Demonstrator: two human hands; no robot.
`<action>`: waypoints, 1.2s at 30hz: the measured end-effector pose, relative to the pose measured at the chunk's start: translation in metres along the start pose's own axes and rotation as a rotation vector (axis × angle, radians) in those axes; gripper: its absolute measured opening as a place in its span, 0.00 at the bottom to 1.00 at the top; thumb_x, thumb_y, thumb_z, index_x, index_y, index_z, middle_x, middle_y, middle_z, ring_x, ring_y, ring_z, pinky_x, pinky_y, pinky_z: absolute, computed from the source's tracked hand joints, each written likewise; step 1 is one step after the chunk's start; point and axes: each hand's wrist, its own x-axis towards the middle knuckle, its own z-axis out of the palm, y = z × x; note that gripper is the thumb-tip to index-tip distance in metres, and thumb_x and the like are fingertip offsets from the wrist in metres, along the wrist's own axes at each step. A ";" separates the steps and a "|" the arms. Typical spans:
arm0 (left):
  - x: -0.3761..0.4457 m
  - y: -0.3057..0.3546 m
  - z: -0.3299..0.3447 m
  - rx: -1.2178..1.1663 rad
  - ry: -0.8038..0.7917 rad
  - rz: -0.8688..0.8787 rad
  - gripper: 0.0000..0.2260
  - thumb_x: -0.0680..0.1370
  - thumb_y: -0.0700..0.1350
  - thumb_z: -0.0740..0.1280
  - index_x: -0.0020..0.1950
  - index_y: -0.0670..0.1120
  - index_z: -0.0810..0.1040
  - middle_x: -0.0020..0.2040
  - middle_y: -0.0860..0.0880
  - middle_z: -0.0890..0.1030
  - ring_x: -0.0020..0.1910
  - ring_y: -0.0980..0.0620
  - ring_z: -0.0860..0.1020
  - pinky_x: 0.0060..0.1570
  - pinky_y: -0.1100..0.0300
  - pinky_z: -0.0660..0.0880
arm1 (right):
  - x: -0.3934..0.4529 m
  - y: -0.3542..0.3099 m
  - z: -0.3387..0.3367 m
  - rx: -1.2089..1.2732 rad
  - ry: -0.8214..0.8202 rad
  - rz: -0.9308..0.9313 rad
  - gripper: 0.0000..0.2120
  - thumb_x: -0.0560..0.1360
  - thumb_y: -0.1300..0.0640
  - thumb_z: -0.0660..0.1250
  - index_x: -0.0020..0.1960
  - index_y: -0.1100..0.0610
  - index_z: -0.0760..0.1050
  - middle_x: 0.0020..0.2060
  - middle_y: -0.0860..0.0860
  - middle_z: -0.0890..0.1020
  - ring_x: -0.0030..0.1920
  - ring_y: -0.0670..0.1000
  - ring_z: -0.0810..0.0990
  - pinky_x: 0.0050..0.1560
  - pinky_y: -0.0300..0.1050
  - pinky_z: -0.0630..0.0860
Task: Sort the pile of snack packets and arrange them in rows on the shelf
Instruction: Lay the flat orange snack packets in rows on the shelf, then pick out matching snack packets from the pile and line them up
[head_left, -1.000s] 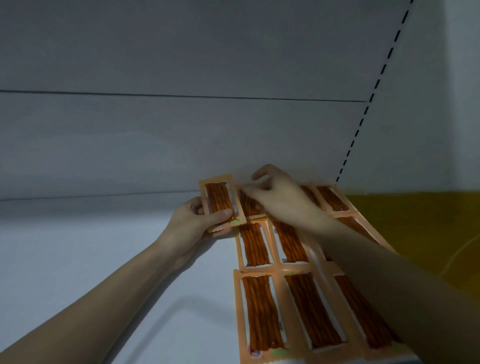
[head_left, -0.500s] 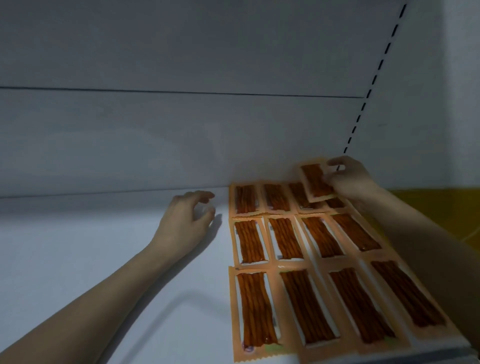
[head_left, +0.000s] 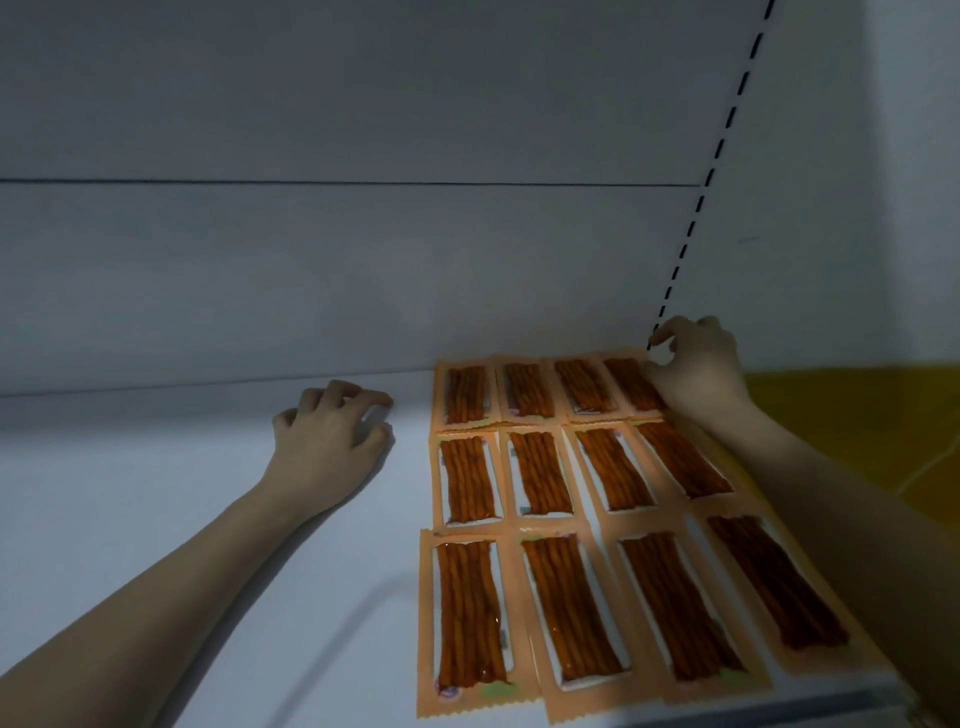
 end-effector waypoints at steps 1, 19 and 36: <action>0.000 0.001 0.000 0.002 0.002 -0.003 0.26 0.74 0.59 0.52 0.69 0.56 0.75 0.69 0.49 0.73 0.69 0.44 0.69 0.63 0.43 0.65 | -0.004 -0.008 -0.003 0.051 0.007 -0.054 0.10 0.75 0.56 0.69 0.56 0.55 0.76 0.53 0.57 0.75 0.54 0.59 0.76 0.49 0.48 0.73; -0.193 -0.213 -0.154 -0.063 0.058 -0.478 0.14 0.82 0.56 0.62 0.64 0.55 0.78 0.63 0.49 0.79 0.61 0.48 0.76 0.61 0.50 0.73 | -0.243 -0.406 0.061 0.243 -0.697 -0.818 0.11 0.78 0.45 0.64 0.53 0.50 0.77 0.50 0.50 0.81 0.49 0.53 0.79 0.54 0.51 0.77; -0.400 -0.503 -0.336 0.125 0.317 -0.908 0.13 0.81 0.55 0.61 0.61 0.53 0.79 0.58 0.51 0.82 0.51 0.51 0.79 0.50 0.50 0.80 | -0.485 -0.786 0.126 0.322 -0.805 -1.293 0.13 0.79 0.46 0.62 0.53 0.54 0.78 0.49 0.50 0.82 0.49 0.53 0.80 0.52 0.53 0.79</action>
